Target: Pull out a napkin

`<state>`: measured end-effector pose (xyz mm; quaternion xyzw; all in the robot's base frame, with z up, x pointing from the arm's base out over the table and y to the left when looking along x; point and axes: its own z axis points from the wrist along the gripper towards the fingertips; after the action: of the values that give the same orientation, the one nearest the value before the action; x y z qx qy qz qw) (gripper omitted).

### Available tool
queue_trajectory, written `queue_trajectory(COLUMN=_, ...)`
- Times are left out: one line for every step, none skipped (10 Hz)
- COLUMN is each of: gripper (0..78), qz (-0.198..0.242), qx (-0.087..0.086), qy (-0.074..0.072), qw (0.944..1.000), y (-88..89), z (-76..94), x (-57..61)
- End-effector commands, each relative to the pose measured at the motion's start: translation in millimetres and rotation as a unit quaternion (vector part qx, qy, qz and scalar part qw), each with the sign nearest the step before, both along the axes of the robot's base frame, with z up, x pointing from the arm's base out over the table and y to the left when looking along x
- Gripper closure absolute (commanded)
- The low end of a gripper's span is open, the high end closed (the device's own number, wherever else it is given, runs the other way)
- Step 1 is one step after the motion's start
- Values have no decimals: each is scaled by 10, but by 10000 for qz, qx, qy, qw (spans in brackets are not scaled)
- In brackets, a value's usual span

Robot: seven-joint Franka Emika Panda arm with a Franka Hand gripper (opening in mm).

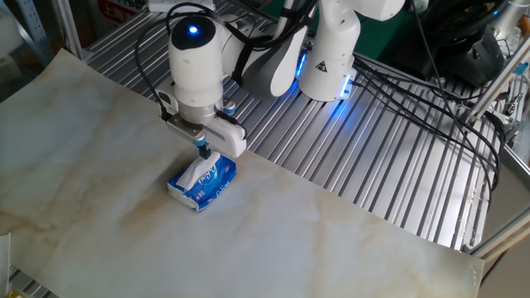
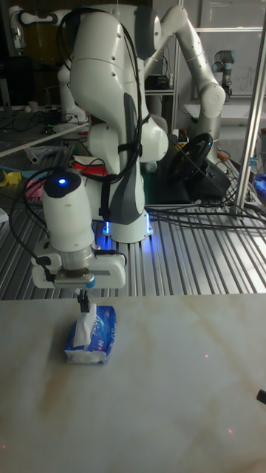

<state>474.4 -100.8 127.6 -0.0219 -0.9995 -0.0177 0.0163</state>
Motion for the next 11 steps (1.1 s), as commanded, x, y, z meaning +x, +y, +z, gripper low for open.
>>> queue_trajectory(gripper=776, qz=-49, qx=43, qy=-31, qw=10000, y=-4, z=10, x=9)
queue_trajectory(gripper=776, qz=-34, qx=46, qy=-52, qw=10000, y=-4, z=10, x=9)
queue_trajectory(gripper=1, qz=-34, qx=46, qy=-52, qw=10000, y=-4, z=10, x=9)
queue_trajectory(gripper=1, qz=-34, qx=46, qy=-52, qw=10000, y=-4, z=10, x=9)
queue_trajectory(gripper=1, qz=-34, qx=46, qy=-52, qw=10000, y=-4, z=10, x=9)
queue_trajectory(gripper=1, qz=-34, qx=46, qy=-52, qw=10000, y=-4, z=10, x=9)
queue_trajectory(gripper=1, qz=-34, qx=46, qy=-52, qw=10000, y=-4, z=10, x=9)
queue_trajectory(gripper=1, qz=-34, qx=46, qy=-52, qw=10000, y=-4, z=10, x=9)
queue_trajectory(gripper=1, qz=-34, qx=46, qy=-52, qw=10000, y=-4, z=10, x=9)
queue_trajectory(gripper=1, qz=-34, qx=46, qy=-52, qw=10000, y=-4, z=10, x=9)
queue_trajectory(gripper=1, qz=-34, qx=46, qy=-52, qw=10000, y=-4, z=10, x=9)
